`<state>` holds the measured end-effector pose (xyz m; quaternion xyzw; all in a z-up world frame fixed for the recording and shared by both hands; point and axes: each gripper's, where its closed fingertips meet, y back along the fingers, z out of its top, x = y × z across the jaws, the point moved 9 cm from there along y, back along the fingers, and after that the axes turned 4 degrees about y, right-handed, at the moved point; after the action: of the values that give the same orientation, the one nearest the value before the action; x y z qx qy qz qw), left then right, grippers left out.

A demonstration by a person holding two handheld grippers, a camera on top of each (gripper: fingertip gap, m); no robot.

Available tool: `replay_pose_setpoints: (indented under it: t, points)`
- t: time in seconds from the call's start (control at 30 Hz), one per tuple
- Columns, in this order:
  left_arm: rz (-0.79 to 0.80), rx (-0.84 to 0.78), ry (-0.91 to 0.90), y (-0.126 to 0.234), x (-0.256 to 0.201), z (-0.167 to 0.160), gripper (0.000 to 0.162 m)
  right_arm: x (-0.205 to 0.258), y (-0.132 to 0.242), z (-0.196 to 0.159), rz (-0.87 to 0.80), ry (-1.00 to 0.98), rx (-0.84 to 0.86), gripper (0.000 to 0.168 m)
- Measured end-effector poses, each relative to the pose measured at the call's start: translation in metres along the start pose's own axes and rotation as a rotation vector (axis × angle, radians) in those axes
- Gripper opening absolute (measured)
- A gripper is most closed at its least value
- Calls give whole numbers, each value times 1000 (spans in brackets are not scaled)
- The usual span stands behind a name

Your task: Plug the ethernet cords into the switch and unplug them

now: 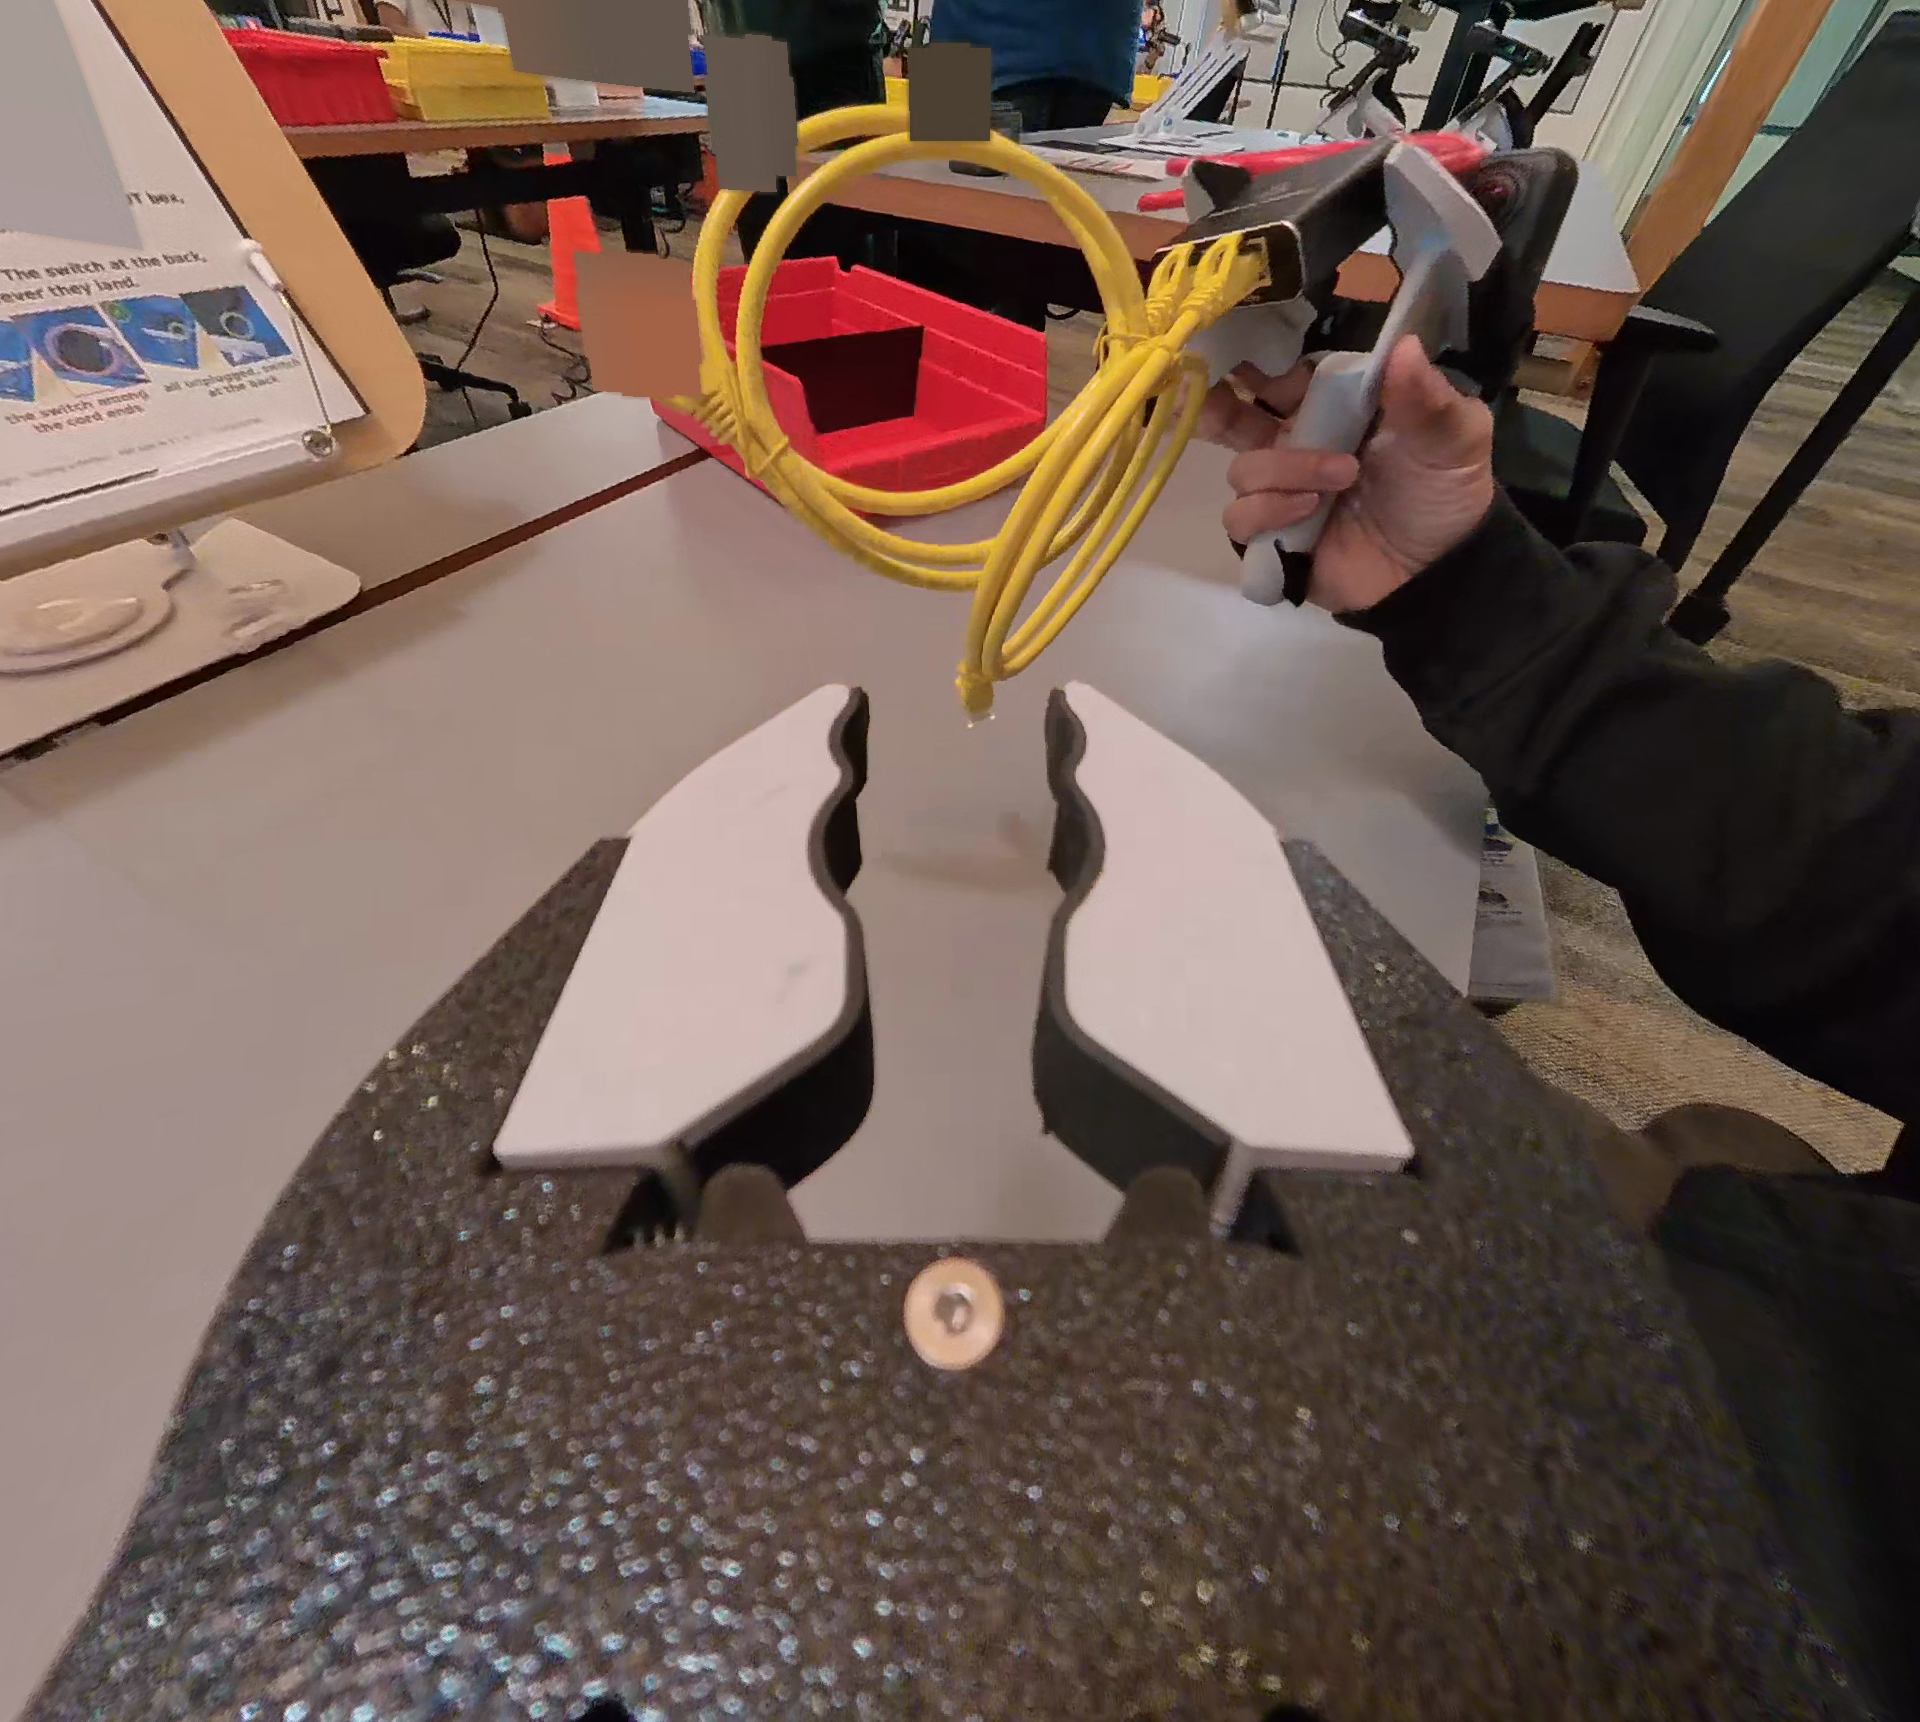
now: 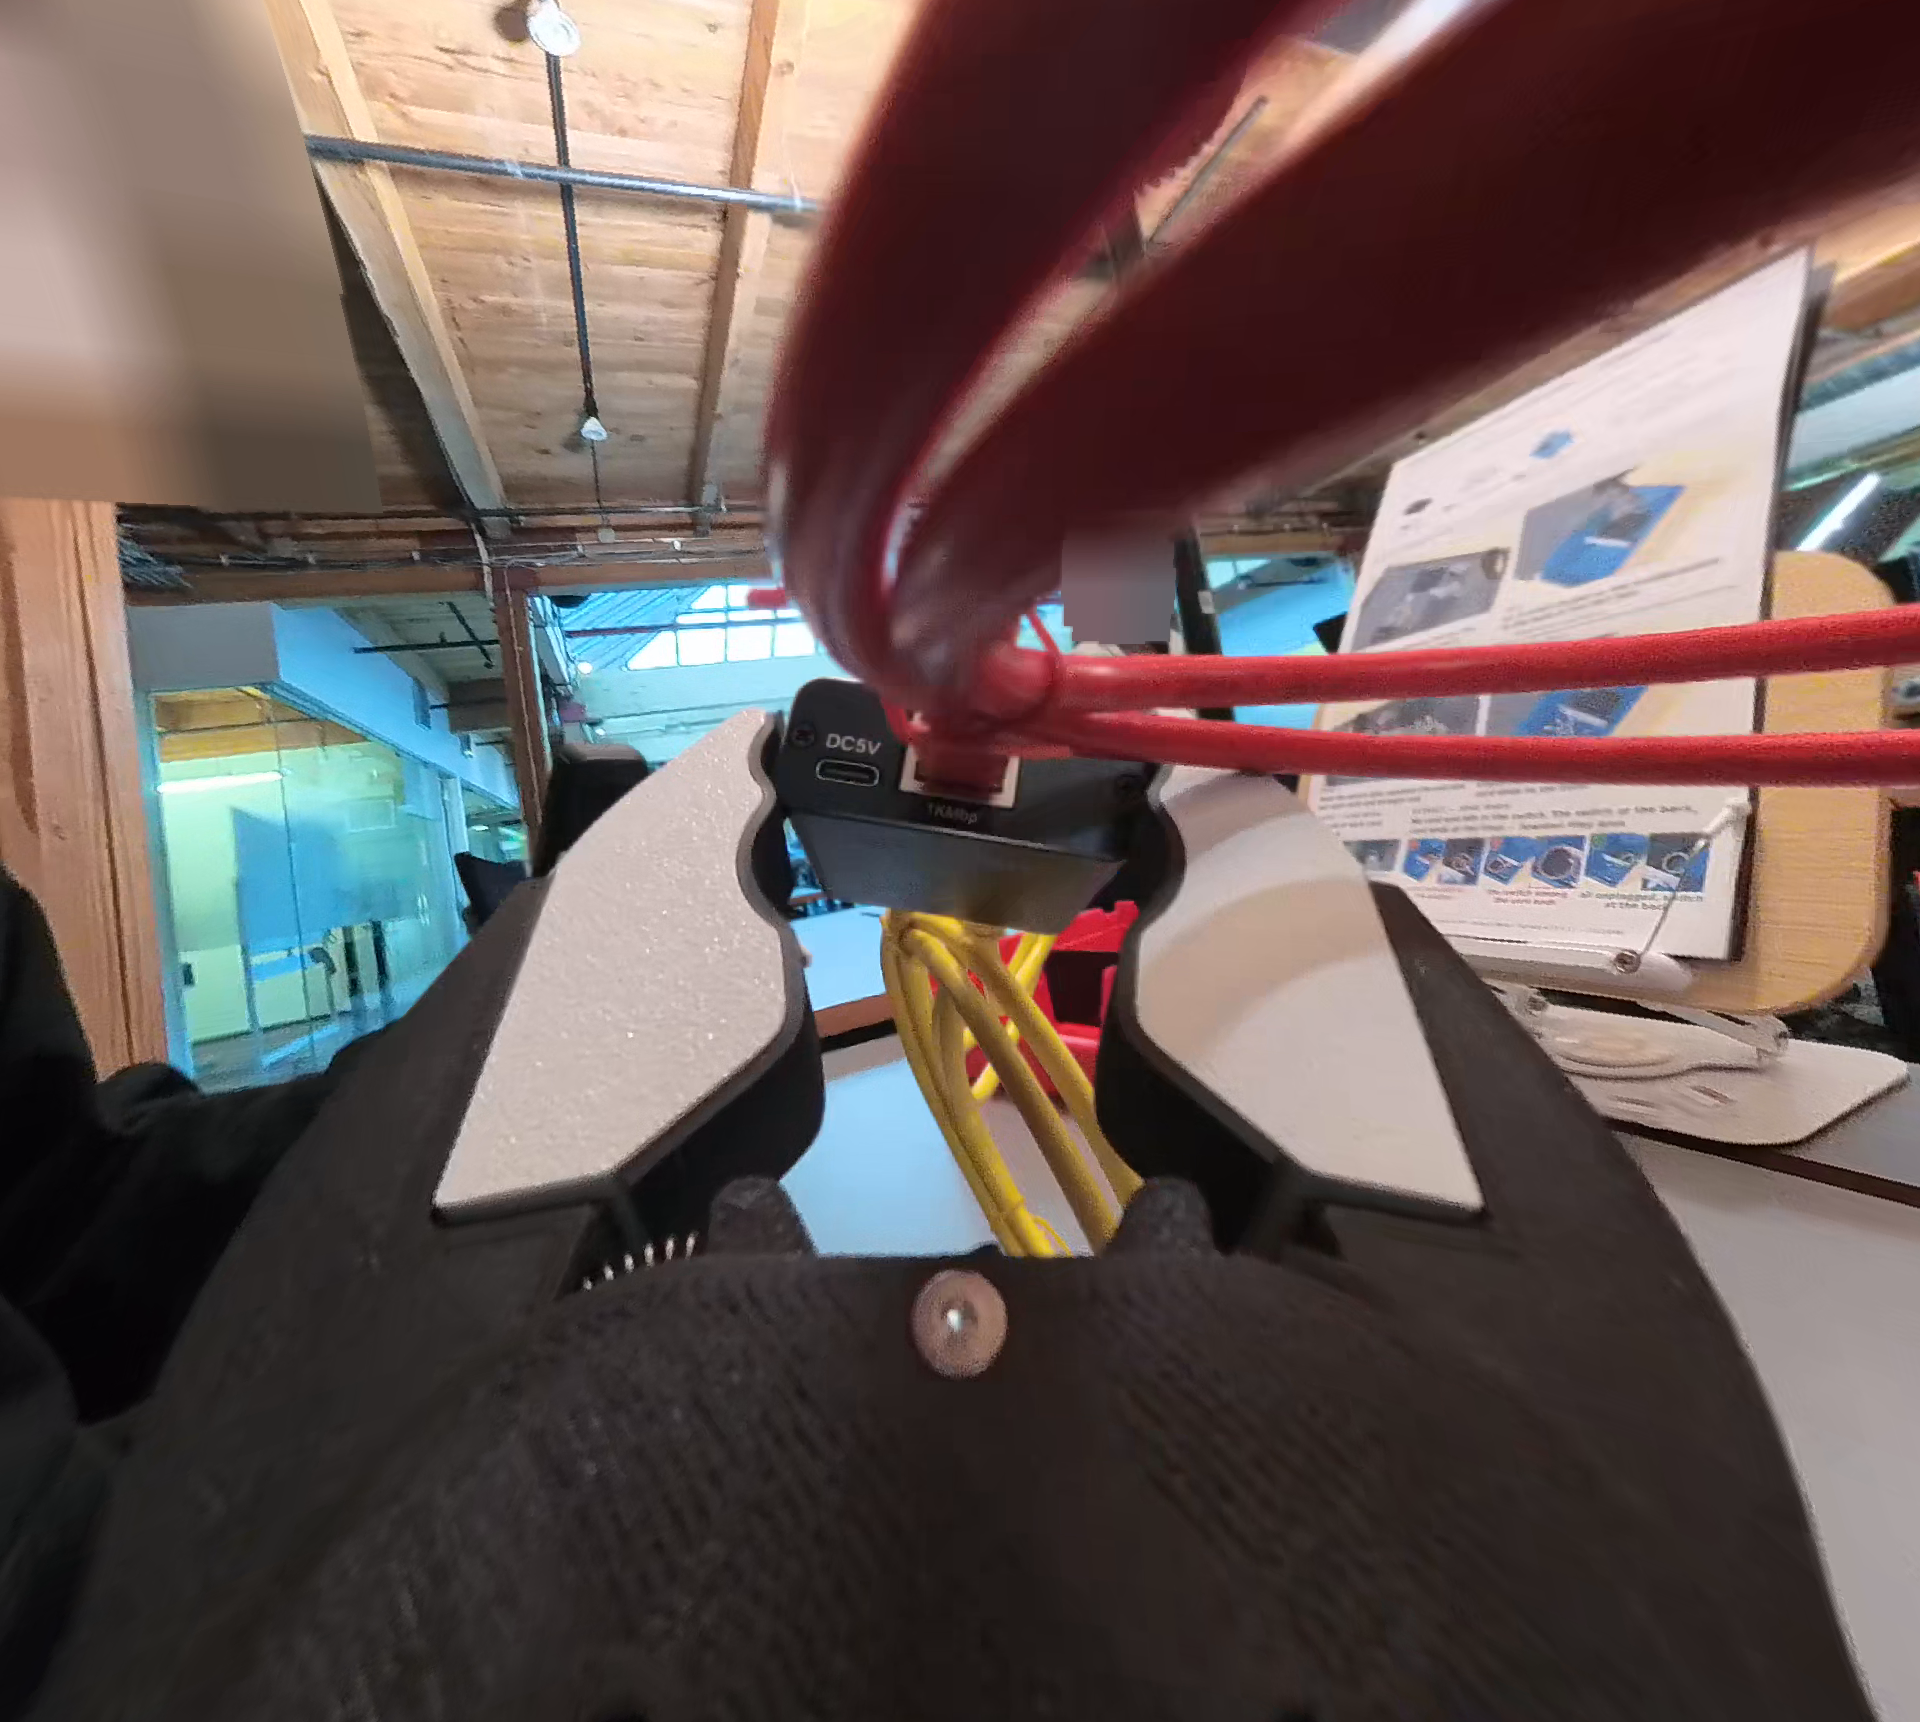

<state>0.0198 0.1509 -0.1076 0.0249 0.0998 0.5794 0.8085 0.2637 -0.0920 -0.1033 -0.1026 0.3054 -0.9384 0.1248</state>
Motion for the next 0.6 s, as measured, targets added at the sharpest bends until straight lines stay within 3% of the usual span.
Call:
replay_pose_setpoints:
  t: [0.23,0.6]
  points:
    - [6,49,60,4,6,-24,32,1,1,26,-95,128,72,65]
    - [24,51,98,13,15,-34,31,-55,-29,122,-181,362,325,64]
